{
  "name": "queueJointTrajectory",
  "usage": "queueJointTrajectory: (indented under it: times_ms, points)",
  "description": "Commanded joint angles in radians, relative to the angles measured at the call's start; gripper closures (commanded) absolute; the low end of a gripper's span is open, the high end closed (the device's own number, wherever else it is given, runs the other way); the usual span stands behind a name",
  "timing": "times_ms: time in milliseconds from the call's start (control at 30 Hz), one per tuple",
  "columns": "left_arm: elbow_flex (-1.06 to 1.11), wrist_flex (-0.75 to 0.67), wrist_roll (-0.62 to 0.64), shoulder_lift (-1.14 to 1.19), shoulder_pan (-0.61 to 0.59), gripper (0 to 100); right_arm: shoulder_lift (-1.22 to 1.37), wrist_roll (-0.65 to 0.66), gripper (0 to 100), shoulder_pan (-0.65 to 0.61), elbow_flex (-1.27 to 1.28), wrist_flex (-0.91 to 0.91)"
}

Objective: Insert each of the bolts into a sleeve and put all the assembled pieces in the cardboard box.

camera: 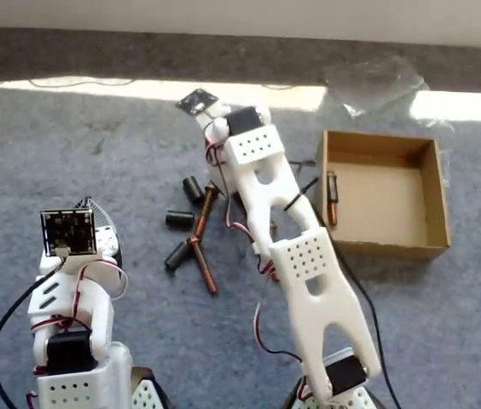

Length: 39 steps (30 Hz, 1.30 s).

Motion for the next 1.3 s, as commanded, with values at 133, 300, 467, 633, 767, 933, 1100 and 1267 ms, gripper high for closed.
queueJointTrajectory:
  times_ms: [133, 300, 467, 633, 767, 933, 1100, 1267]
  points:
    - [-0.004, -0.023, -0.005, -0.012, -0.005, 98, -0.001, 0.012, 88.9, 0.012, -0.039, 0.015]
    - [-0.004, -0.023, -0.005, -0.012, -0.005, 98, -0.001, 0.014, 89.3, 0.010, -0.039, 0.015]
    - [-0.004, -0.023, -0.005, -0.012, -0.005, 98, 0.001, 0.015, 90.8, 0.013, -0.038, 0.015]
    - [-0.002, -0.023, -0.005, -0.012, -0.005, 98, 0.001, 0.015, 99.5, 0.013, -0.038, 0.015]
    - [-0.002, -0.023, -0.005, -0.012, -0.005, 98, -0.007, 0.014, 99.4, 0.013, -0.045, 0.015]
    - [0.004, -0.023, -0.005, -0.010, -0.005, 98, -0.012, 0.012, 99.4, 0.013, -0.048, 0.015]
    - [0.015, -0.041, -0.005, -0.010, -0.005, 98, -0.012, 0.009, 99.4, 0.013, -0.130, 0.036]
    - [0.022, -0.044, -0.005, -0.010, -0.005, 98, -0.012, 0.009, 99.4, 0.013, -0.314, 0.059]
